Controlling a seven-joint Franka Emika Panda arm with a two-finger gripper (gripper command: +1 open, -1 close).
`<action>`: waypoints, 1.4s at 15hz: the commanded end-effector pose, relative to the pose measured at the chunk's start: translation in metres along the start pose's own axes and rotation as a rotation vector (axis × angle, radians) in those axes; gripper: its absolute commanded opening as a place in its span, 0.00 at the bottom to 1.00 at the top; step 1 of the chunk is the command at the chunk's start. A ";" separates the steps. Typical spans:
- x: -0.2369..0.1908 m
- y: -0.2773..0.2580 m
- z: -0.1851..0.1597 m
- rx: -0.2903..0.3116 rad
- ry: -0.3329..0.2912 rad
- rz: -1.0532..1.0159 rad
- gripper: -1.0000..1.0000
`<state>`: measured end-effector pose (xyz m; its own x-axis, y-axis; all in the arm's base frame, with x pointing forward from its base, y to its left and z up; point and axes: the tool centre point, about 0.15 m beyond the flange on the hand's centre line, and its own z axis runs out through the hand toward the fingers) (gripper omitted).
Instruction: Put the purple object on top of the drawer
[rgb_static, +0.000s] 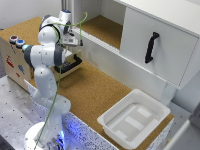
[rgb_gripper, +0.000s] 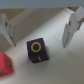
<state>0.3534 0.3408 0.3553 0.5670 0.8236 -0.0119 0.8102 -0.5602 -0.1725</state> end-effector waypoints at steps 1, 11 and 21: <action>-0.001 -0.006 0.019 -0.107 0.032 0.042 1.00; -0.007 0.000 0.031 -0.209 0.077 0.045 1.00; -0.006 -0.011 0.046 -0.228 0.046 0.060 0.00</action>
<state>0.3473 0.3450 0.3258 0.5946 0.8040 -0.0084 0.8031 -0.5944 -0.0413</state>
